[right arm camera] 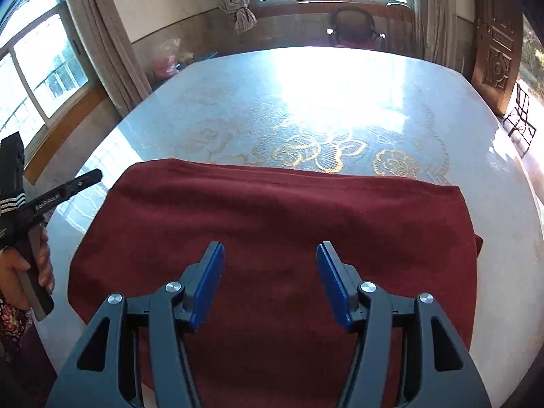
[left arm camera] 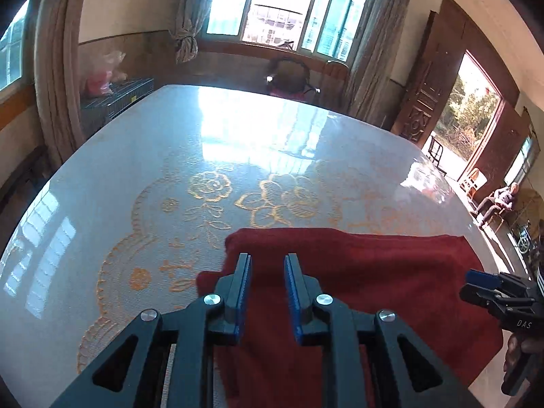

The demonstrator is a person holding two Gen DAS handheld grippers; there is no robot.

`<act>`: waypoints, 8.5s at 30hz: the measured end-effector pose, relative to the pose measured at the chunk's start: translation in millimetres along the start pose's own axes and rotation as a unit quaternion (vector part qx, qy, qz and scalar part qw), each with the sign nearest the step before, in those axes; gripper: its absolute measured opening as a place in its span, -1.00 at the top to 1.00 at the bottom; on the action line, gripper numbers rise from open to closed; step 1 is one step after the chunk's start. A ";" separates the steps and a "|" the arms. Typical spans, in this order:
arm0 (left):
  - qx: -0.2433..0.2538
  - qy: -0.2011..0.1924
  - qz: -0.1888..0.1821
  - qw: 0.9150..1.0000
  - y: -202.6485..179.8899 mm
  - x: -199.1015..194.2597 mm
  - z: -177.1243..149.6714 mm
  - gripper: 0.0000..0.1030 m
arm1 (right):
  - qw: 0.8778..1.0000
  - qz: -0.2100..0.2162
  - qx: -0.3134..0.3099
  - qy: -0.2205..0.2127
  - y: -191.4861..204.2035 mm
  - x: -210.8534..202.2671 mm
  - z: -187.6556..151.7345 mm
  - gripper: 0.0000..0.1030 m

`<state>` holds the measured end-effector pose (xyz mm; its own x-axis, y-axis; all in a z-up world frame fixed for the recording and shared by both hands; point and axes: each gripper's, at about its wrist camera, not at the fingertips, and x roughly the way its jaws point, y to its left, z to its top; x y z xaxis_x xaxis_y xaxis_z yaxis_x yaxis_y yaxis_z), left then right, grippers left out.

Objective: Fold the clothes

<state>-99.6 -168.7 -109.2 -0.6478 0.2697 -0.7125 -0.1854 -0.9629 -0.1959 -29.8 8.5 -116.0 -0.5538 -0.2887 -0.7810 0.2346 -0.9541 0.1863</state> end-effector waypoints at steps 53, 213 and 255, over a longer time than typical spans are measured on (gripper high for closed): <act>-0.153 0.158 -0.096 0.971 81.1 -5.9 -37.0 -0.22 | 0.960 0.104 0.243 0.091 -217.6 -44.0 -48.7 -0.26; -0.363 -0.074 0.377 0.849 63.7 -222.3 -105.7 0.52 | 0.953 0.137 -0.270 -0.029 242.2 10.2 41.3 -0.99; -0.362 -0.096 0.411 0.831 66.4 -229.1 -106.8 0.52 | 0.947 0.130 -0.293 -0.011 242.2 28.7 36.6 -0.99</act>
<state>115.4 -295.0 -30.9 -0.4546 -0.5526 -0.6986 0.8264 -0.5543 -0.0994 -18.1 -233.8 -71.6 -0.4314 -0.5166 -0.7396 0.7651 -0.6439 0.0035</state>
